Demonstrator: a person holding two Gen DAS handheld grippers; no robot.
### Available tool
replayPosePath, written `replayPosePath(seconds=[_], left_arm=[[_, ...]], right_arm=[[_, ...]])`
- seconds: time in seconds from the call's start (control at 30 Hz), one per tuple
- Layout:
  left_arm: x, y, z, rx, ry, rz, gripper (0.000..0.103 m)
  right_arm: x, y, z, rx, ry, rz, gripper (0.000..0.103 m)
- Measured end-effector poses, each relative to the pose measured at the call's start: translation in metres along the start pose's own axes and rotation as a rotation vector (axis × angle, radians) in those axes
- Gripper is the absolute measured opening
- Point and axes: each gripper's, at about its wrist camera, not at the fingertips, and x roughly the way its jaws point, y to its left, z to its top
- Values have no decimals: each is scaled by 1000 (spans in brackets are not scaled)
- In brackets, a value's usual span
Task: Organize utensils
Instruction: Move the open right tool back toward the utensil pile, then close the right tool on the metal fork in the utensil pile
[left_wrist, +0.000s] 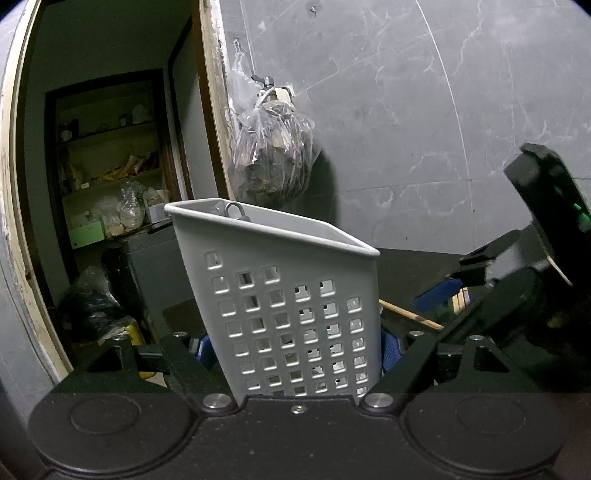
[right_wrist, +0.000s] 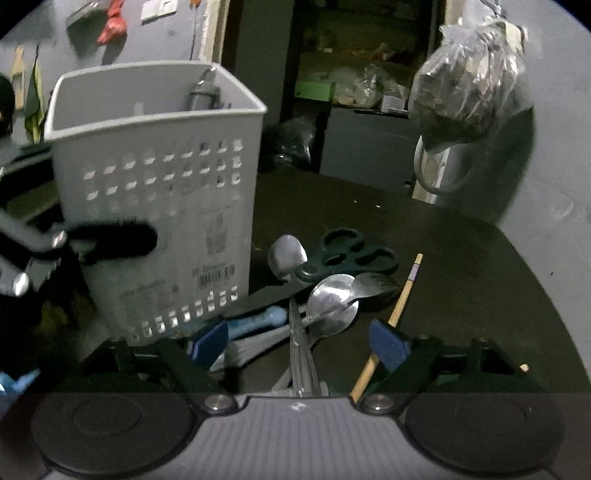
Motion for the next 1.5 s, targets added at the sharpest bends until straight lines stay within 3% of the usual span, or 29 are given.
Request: replayPosePath(seconds=[0.17, 0.43, 0.6, 0.83, 0.87, 0.9, 1.17, 1.27, 1.5], left_arm=[[-1, 1, -1, 1, 1, 1, 81], [-1, 2, -2, 5, 2, 1, 81], [-2, 3, -2, 5, 2, 1, 82], [-1, 1, -1, 6, 2, 1, 82], [-1, 1, -2, 6, 2, 1, 82], [-1, 1, -1, 6, 2, 2, 82], [-2, 1, -2, 8, 2, 3, 82], [-2, 1, -2, 7, 3, 3, 81], [-2, 0, -2, 8, 3, 3, 81]], right_arm=[[12, -18, 10, 119, 36, 30, 79], [34, -30, 18, 201, 73, 8, 65], [38, -40, 17, 266, 78, 27, 45], [33, -54, 9, 316, 79, 68, 30], [30, -54, 7, 311, 76, 75, 19], [27, -52, 6, 306, 77, 76, 15], [19, -55, 6, 313, 86, 61, 19], [24, -70, 7, 435, 73, 101, 30], [48, -112, 7, 721, 82, 141, 33]])
